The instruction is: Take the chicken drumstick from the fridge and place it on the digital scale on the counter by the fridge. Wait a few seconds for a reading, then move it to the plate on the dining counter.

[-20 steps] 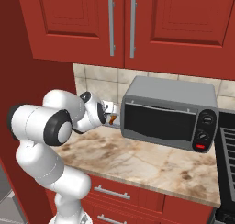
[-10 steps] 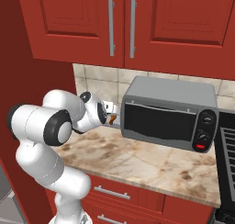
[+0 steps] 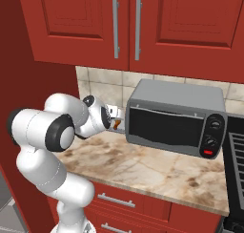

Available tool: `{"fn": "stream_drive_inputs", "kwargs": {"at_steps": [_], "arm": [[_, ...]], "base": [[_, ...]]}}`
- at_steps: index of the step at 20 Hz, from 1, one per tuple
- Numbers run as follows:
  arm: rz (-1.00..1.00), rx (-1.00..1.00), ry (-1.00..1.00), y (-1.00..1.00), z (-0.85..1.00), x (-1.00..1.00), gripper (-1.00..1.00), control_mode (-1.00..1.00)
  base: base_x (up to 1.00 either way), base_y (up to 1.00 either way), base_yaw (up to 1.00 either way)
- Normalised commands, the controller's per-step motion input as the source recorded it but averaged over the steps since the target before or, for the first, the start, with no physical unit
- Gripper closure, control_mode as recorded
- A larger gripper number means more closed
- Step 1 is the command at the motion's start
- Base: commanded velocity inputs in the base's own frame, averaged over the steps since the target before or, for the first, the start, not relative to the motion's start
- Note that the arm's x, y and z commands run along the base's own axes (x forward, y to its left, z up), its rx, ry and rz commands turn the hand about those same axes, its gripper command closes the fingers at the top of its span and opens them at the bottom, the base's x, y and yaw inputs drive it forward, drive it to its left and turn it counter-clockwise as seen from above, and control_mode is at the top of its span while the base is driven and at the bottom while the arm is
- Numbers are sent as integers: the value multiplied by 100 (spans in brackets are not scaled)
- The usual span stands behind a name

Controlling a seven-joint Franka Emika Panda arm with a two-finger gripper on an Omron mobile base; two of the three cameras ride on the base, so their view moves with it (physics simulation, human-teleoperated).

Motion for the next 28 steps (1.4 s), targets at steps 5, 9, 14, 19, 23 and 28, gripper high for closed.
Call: {"fn": "stream_drive_inputs", "kwargs": {"at_steps": [5, 9, 14, 19, 23, 28], "arm": [[0, 0, 0, 0, 0, 0, -100, -100], [0, 0, 0, 0, 0, 0, -100, -100], [0, 0, 0, 0, 0, 0, -100, -100], [0, 0, 0, 0, 0, 0, -100, -100], [0, 0, 0, 0, 0, 0, -100, -100], [0, 0, 0, 0, 0, 0, -100, -100]], "base": [[0, 0, 0], [0, 0, 0], [0, 0, 0], [0, 0, 0], [0, 0, 0], [0, 0, 0]]}}
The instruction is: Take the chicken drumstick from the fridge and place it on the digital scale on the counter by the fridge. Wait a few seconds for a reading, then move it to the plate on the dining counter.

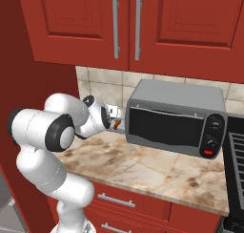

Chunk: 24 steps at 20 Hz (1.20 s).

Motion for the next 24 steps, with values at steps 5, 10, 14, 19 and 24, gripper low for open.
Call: {"fn": "stream_drive_inputs", "kwargs": {"at_steps": [5, 10, 14, 19, 24], "arm": [[0, 0, 0, 0, 0, 0, -100, -100], [0, 0, 0, 0, 0, 0, -100, -100], [0, 0, 0, 0, 0, 0, -100, -100], [0, 0, 0, 0, 0, 0, -100, -100], [0, 0, 0, 0, 0, 0, -100, -100]], "base": [[0, 0, 0], [0, 0, 0], [0, 0, 0], [0, 0, 0], [0, 0, 0]]}}
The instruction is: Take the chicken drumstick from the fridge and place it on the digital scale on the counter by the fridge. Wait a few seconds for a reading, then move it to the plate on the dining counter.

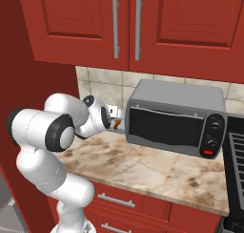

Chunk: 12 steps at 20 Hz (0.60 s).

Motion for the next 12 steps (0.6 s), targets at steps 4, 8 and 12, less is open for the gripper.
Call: {"fn": "stream_drive_inputs", "kwargs": {"at_steps": [4, 8, 12], "arm": [[0, 0, 0, 0, 0, 0, -100, -100], [0, 0, 0, 0, 0, 0, -100, -100], [0, 0, 0, 0, 0, 0, -100, -100]], "base": [[0, 0, 0], [0, 0, 0], [0, 0, 0]]}}
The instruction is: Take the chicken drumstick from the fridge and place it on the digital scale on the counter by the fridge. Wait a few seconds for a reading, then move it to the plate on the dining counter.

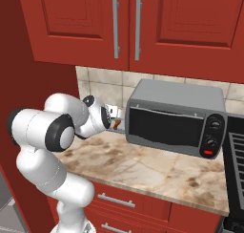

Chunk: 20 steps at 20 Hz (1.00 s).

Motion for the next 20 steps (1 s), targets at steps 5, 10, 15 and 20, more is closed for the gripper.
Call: {"fn": "stream_drive_inputs", "kwargs": {"at_steps": [5, 10, 15, 20], "arm": [[0, 0, 3, 0, -1, 1, -100, -100], [0, 0, 8, 0, -11, 24, -100, -100], [0, 0, 5, 0, -17, 45, -100, -100], [0, 0, 0, 0, -22, 41, -100, -100]], "base": [[0, 0, 0], [0, 0, 0], [0, 0, 0], [0, 0, 0]]}}
